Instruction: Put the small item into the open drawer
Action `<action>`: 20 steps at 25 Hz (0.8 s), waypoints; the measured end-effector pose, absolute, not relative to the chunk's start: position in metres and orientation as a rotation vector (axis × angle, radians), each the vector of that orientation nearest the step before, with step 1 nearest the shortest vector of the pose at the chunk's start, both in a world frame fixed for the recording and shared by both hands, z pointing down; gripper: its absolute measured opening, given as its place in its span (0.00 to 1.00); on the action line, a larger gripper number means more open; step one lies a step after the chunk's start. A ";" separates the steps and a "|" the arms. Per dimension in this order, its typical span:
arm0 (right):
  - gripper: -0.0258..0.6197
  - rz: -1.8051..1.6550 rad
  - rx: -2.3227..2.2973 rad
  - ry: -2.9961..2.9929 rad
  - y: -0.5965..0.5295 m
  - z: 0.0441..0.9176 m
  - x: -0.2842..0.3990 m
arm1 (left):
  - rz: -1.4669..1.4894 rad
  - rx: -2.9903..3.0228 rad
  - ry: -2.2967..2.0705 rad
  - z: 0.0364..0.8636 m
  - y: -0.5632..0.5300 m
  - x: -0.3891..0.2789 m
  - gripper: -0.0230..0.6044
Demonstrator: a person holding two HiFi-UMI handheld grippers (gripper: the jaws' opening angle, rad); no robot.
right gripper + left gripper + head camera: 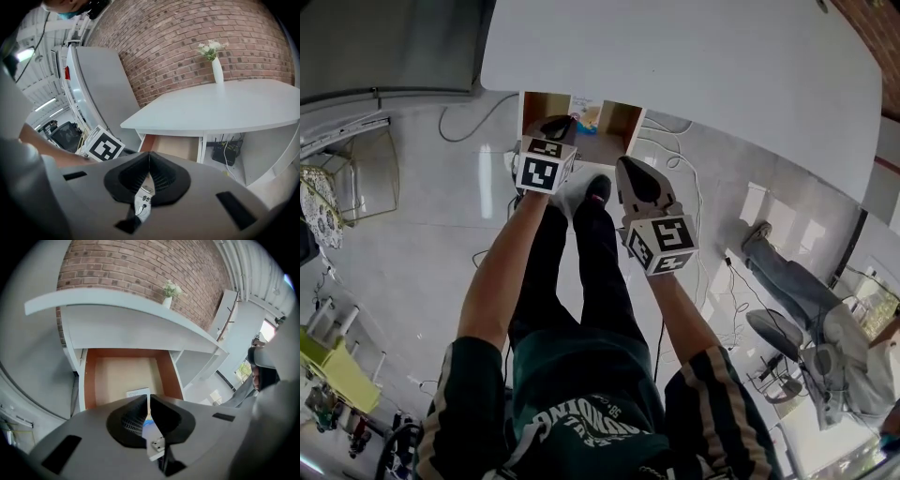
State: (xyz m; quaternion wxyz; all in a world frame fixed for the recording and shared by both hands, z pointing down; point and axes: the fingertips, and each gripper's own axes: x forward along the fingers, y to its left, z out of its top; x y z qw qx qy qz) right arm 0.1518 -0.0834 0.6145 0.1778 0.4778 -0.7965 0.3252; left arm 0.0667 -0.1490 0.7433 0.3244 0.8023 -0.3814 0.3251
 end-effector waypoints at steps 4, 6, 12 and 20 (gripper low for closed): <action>0.08 0.895 1.350 -2.274 -0.087 0.593 0.151 | 0.874 2.115 -1.013 0.716 -0.138 0.061 0.07; 0.08 0.891 1.346 -2.283 -0.088 0.583 0.150 | 0.878 2.117 -1.015 0.702 -0.133 0.059 0.07; 0.08 0.838 1.336 -2.314 -0.095 0.548 0.154 | 0.888 2.175 -1.021 0.654 -0.132 0.054 0.07; 0.08 0.767 1.397 -2.356 -0.113 0.499 0.166 | 0.862 2.233 -1.082 0.587 -0.142 0.051 0.07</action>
